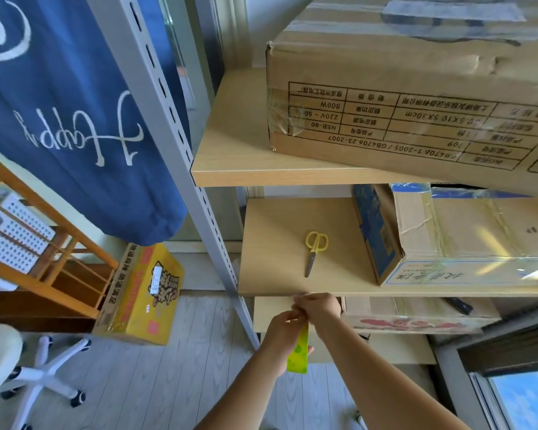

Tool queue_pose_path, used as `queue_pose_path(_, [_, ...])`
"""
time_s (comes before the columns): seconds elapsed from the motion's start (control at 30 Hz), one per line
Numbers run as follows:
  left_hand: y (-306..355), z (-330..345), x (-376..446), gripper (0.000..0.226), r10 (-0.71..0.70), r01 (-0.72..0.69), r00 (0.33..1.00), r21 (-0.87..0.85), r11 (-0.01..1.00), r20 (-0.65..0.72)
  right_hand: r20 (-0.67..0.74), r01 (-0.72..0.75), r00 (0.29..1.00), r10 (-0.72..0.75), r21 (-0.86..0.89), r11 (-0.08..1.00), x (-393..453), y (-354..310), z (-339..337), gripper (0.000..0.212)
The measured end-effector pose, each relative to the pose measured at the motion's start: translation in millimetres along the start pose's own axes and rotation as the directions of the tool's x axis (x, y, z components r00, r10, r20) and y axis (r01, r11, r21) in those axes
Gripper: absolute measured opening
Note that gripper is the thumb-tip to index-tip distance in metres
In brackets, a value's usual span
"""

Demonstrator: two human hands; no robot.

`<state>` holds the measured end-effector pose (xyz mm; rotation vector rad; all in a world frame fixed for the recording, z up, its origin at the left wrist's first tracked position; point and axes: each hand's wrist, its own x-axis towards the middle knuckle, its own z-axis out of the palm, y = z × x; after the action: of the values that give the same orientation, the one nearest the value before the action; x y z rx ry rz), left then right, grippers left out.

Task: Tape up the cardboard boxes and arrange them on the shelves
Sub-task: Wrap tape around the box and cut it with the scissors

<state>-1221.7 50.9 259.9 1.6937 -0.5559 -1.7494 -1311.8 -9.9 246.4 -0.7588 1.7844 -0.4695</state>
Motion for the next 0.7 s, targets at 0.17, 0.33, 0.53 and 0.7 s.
queue_pose_path(0.17, [12, 5, -28, 0.01, 0.09, -0.09, 0.996, 0.065, 0.994, 0.005, -0.048, 0.029, 0.998, -0.034, -0.093, 0.995, -18, -18, -17, 0.02])
queue_pose_path(0.33, [28, 21, -61, 0.01, 0.195, -0.201, 0.979, 0.128, 0.971, 0.063, -0.13, 0.085, 0.987, -0.095, -0.08, 0.993, -40, -25, -39, 0.017])
queue_pose_path(0.53, [36, 67, -82, 0.02, 0.325, -0.357, 0.934, 0.39, 0.849, 0.147, -0.188, 0.157, 0.978, -0.092, 0.369, 0.916, -71, -34, -103, 0.012])
queue_pose_path(0.7, [48, 120, -97, 0.009, 0.331, -0.379, 0.925, 0.4, 0.835, 0.184, -0.363, 0.388, 0.902, -0.232, 0.446, 0.807, -106, -34, -157, 0.017])
